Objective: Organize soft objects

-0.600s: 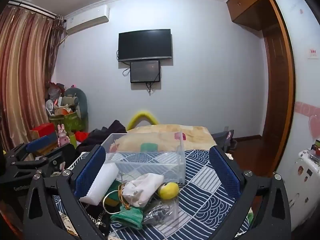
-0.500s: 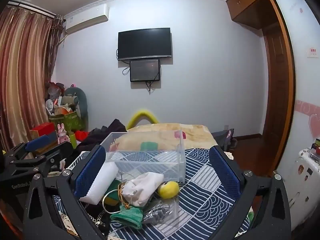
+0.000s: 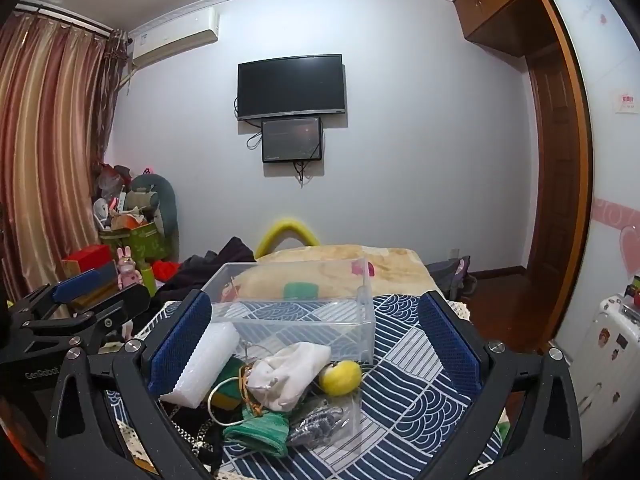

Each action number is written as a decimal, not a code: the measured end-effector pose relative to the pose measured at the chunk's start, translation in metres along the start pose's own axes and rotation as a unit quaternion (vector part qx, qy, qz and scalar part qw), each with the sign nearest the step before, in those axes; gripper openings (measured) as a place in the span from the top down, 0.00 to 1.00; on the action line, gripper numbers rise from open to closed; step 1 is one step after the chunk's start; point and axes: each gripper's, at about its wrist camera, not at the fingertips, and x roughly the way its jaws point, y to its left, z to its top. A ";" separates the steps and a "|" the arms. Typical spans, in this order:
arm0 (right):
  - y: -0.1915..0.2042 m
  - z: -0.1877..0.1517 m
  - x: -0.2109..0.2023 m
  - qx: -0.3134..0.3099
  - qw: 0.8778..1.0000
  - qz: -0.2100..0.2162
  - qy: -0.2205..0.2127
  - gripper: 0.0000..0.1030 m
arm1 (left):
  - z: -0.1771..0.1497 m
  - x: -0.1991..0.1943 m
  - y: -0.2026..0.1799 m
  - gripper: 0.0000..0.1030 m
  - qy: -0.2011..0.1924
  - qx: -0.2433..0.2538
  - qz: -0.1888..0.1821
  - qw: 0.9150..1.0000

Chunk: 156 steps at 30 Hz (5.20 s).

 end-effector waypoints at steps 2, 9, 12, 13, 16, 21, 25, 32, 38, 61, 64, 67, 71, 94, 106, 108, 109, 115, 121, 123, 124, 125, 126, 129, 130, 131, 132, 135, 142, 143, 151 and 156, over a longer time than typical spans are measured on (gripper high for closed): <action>-0.001 -0.001 0.001 0.001 1.000 0.001 -0.001 0.00 | 0.000 0.000 0.000 0.00 0.001 0.000 -0.001 1.000; 0.001 0.002 -0.002 0.001 1.000 0.002 -0.002 0.00 | 0.000 0.000 -0.001 0.00 0.001 0.002 -0.001 1.000; 0.001 0.002 -0.003 0.002 1.000 0.003 -0.002 0.00 | 0.000 0.000 -0.001 0.00 0.002 0.001 -0.002 1.000; 0.001 0.002 -0.003 0.002 1.000 0.003 -0.002 0.00 | 0.000 0.000 -0.001 0.00 0.002 0.001 -0.002 1.000; 0.001 0.003 -0.003 0.002 1.000 0.003 -0.002 0.00 | 0.000 0.000 0.000 0.00 0.002 0.001 -0.002 1.000; 0.002 0.004 -0.004 0.003 1.000 0.004 -0.003 0.00 | 0.000 0.000 0.000 0.00 0.002 0.001 -0.002 1.000; 0.002 0.004 -0.004 0.003 1.000 0.004 -0.002 0.00 | 0.000 0.000 0.000 0.00 0.002 0.001 -0.002 1.000; 0.002 0.004 -0.005 0.004 1.000 0.004 -0.002 0.00 | 0.000 -0.002 0.001 0.00 0.003 0.000 -0.003 1.000; 0.002 0.005 -0.006 0.004 1.000 0.004 -0.003 0.00 | 0.000 -0.002 0.000 0.00 0.004 0.000 -0.003 1.000; 0.008 0.004 -0.010 0.005 1.000 0.011 -0.003 0.00 | 0.000 -0.002 0.000 0.00 0.004 0.001 -0.004 1.000; 0.006 0.004 -0.009 0.007 1.000 0.011 -0.002 0.00 | 0.000 -0.002 0.000 0.00 0.004 0.001 -0.004 1.000; 0.005 0.004 -0.009 0.007 1.000 0.011 -0.002 0.00 | 0.000 -0.003 -0.001 0.00 0.004 0.001 -0.004 1.000; 0.003 0.003 -0.006 0.011 1.000 0.016 0.003 0.00 | -0.001 0.000 -0.001 0.00 0.009 0.002 -0.007 1.000; -0.025 -0.045 0.072 0.044 0.989 0.042 0.138 0.15 | -0.050 0.105 0.038 0.00 0.170 -0.067 -0.046 0.982; -0.004 -0.054 0.099 0.011 0.980 0.078 0.181 0.46 | -0.059 0.111 0.033 0.20 0.183 -0.062 -0.070 0.979; 0.000 -0.056 0.106 0.006 0.978 0.082 0.191 0.48 | -0.056 0.106 0.033 0.21 0.174 -0.058 -0.065 0.981; 0.002 -0.057 0.108 0.002 0.977 0.083 0.196 0.51 | -0.055 0.103 0.033 0.21 0.170 -0.055 -0.063 0.982; 0.006 -0.063 0.116 -0.007 0.972 0.089 0.216 0.78 | -0.049 0.092 0.035 0.21 0.148 -0.046 -0.051 0.987; 0.004 -0.058 0.103 -0.007 0.978 0.081 0.193 0.89 | -0.043 0.081 0.035 0.21 0.128 -0.036 -0.041 0.990; 0.004 -0.053 0.096 -0.008 0.981 0.076 0.179 0.89 | -0.039 0.076 0.034 0.21 0.119 -0.034 -0.037 0.992; 0.002 -0.049 0.092 -0.008 0.983 0.073 0.171 0.89 | -0.038 0.074 0.034 0.21 0.114 -0.032 -0.035 0.992; 0.000 -0.046 0.087 -0.007 0.984 0.071 0.161 0.89 | -0.036 0.072 0.034 0.21 0.110 -0.031 -0.033 0.993; -0.001 -0.043 0.085 -0.005 0.985 0.069 0.155 0.89 | -0.034 0.071 0.034 0.21 0.106 -0.030 -0.032 0.993; -0.007 -0.031 0.076 0.001 0.989 0.069 0.131 0.89 | -0.029 0.067 0.035 0.21 0.097 -0.029 -0.028 0.995; -0.008 -0.029 0.073 0.001 0.990 0.067 0.125 0.89 | -0.027 0.067 0.036 0.21 0.094 -0.029 -0.027 0.995; -0.010 -0.024 0.069 0.001 0.991 0.065 0.116 0.89 | -0.024 0.067 0.036 0.21 0.091 -0.029 -0.027 0.995; -0.010 -0.021 0.067 0.000 0.992 0.063 0.109 0.89 | -0.022 0.067 0.036 0.21 0.088 -0.029 -0.026 0.995; -0.011 -0.011 0.064 -0.002 0.994 0.060 0.093 0.89 | -0.015 0.067 0.039 0.21 0.081 -0.028 -0.023 0.996; -0.016 0.012 0.063 -0.003 0.997 0.053 0.061 0.89 | 0.009 0.077 0.045 0.21 0.063 -0.032 -0.019 0.997; -0.015 0.014 0.062 -0.004 0.997 0.052 0.057 0.89 | 0.014 0.081 0.046 0.21 0.062 -0.032 -0.019 0.997; -0.012 0.034 0.081 -0.014 0.999 0.038 0.033 0.89 | 0.035 0.109 0.037 0.21 0.060 -0.005 0.000 0.998; -0.012 0.033 0.105 -0.018 0.998 0.031 0.048 0.89 | 0.035 0.137 0.031 0.21 0.084 0.008 0.001 0.996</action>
